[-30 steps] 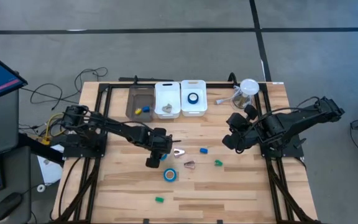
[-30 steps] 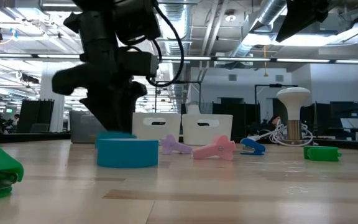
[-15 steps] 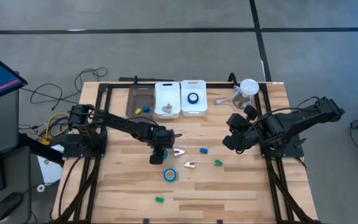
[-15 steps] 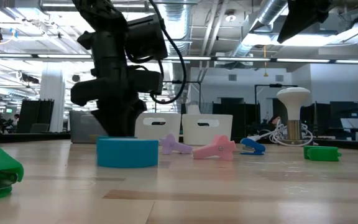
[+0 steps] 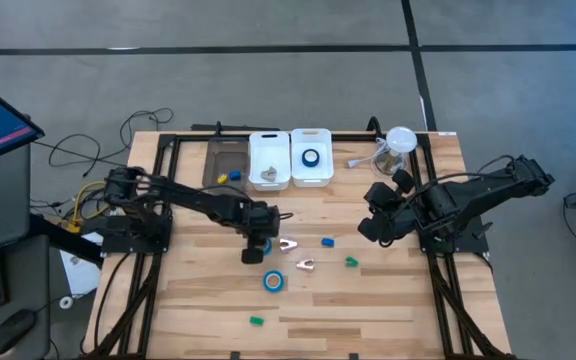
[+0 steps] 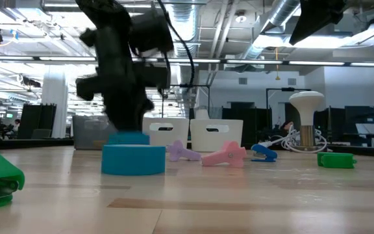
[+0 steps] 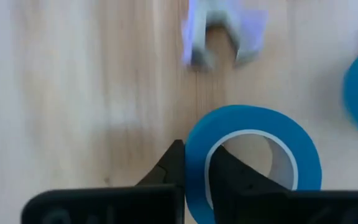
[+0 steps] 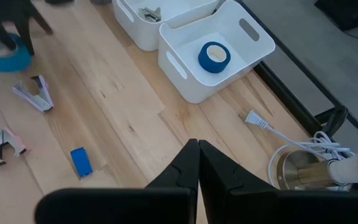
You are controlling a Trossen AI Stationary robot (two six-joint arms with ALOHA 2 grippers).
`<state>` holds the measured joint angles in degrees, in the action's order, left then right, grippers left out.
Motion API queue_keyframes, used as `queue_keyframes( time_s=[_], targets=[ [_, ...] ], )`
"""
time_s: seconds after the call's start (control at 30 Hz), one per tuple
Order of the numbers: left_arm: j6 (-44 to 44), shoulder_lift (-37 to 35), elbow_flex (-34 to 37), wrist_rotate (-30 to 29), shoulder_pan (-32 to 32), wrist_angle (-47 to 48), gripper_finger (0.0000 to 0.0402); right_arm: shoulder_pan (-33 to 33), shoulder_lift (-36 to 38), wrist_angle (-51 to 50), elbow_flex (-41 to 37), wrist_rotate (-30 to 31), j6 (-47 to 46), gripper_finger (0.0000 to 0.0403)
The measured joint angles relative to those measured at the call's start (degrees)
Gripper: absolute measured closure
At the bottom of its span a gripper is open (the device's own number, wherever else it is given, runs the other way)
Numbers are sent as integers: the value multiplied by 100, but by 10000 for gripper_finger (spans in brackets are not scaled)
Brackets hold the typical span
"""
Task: Pick and place Stapler, Stapler remover, tape
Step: Put the top light blue tape into the right white bin
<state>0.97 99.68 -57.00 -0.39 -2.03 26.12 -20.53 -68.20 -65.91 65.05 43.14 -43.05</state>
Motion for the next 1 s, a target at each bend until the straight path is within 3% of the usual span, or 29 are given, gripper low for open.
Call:
queue_keyframes(
  time_s=[0.27,0.57,0.7,0.83,1.0],
  targets=[
    [-180,-1415,-10,-688,185,-389,383,9,2,319,359,-156,78,403],
    [-295,-2678,-12,-812,951,-1864,383,155,7,1978,412,-693,1456,403],
    [-553,-2836,58,-390,1330,-2699,383,373,7,2764,412,-779,1786,403],
    [-1090,-2785,286,147,1582,-3654,383,602,7,3945,412,-1532,2464,403],
    [-1474,-2743,514,390,1595,-4301,383,886,-2,4813,412,-2125,2844,403]
  ],
)
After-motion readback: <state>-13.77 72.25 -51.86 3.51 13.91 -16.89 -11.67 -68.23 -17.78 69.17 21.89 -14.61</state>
